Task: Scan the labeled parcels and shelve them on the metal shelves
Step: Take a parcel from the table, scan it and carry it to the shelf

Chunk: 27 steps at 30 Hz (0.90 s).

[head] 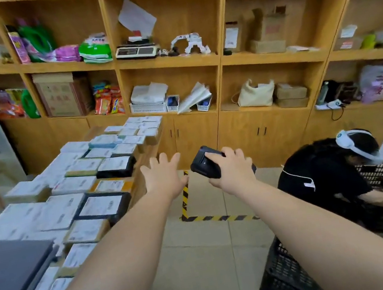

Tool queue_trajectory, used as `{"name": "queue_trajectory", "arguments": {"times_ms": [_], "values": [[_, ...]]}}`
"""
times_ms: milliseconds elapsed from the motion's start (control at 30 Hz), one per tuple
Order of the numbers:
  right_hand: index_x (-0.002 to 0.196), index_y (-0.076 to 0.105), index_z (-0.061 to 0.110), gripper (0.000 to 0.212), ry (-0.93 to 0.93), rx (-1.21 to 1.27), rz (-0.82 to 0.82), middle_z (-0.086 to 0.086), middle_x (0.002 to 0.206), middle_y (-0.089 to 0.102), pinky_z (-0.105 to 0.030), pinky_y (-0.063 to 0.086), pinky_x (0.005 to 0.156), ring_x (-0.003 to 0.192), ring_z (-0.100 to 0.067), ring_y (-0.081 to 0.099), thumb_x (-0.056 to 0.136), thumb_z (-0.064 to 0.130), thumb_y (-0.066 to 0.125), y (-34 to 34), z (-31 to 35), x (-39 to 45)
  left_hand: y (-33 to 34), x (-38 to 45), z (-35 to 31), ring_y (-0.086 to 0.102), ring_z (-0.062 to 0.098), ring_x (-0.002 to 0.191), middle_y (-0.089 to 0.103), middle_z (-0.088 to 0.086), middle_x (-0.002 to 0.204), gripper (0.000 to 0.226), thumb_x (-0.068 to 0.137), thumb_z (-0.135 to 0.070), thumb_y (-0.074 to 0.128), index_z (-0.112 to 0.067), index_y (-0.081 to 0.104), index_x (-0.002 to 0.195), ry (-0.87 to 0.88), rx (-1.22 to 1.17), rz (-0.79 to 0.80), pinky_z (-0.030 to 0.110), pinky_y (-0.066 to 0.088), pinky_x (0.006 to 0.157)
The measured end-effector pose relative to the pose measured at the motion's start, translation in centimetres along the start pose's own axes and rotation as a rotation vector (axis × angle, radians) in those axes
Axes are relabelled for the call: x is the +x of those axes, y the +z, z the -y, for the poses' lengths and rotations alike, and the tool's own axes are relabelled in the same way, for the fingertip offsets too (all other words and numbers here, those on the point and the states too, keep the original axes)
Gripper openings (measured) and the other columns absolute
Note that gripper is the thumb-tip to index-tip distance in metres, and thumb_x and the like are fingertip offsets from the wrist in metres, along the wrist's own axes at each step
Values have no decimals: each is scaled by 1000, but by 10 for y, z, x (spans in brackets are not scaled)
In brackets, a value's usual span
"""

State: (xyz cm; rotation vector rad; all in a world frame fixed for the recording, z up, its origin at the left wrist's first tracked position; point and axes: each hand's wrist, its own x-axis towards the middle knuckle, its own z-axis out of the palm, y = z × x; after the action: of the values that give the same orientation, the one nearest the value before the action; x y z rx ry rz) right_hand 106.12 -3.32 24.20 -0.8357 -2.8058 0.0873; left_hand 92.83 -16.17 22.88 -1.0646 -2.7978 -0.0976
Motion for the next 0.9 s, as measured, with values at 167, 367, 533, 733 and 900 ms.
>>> {"name": "queue_trajectory", "arguments": {"times_ms": [167, 367, 533, 733, 900], "values": [[145, 33, 43, 70, -77, 51, 22, -3, 143, 36, -47, 32, 98, 123, -31, 33, 84, 45, 68, 43, -17, 145, 45, 127, 14, 28, 37, 140, 29, 10, 155, 73, 93, -60, 48, -37, 16, 155, -52, 39, 31, 57, 29, 108], [145, 34, 44, 67, -276, 118, 82, -2, 142, 37, -49, 32, 98, 124, -32, 32, 86, 45, 66, 85, 5, 346, 73, 279, 70, 33, 36, 138, 35, 9, 152, 70, 92, -62, 47, -36, 23, 151, -296, 28, 51, 58, 33, 105], [146, 34, 44, 67, -399, 195, 155, -3, 145, 35, -50, 30, 103, 128, -33, 31, 86, 45, 66, 123, 63, 479, 97, 354, 148, 32, 37, 139, 32, 10, 155, 73, 93, -65, 47, -36, 20, 154, -510, 36, 82, 56, 33, 108], [147, 32, 44, 70, -527, 217, 296, -4, 147, 33, -49, 33, 103, 130, -33, 30, 86, 45, 66, 204, 155, 595, 158, 417, 258, 35, 36, 135, 39, 7, 150, 74, 89, -67, 49, -39, 23, 153, -777, -18, 126, 55, 35, 104], [147, 32, 44, 70, -607, 180, 326, -3, 145, 35, -49, 33, 103, 128, -33, 32, 86, 48, 64, 260, 242, 691, 200, 493, 339, 29, 38, 140, 34, 8, 154, 75, 91, -66, 49, -39, 19, 154, -876, -77, 168, 58, 32, 104]]}}
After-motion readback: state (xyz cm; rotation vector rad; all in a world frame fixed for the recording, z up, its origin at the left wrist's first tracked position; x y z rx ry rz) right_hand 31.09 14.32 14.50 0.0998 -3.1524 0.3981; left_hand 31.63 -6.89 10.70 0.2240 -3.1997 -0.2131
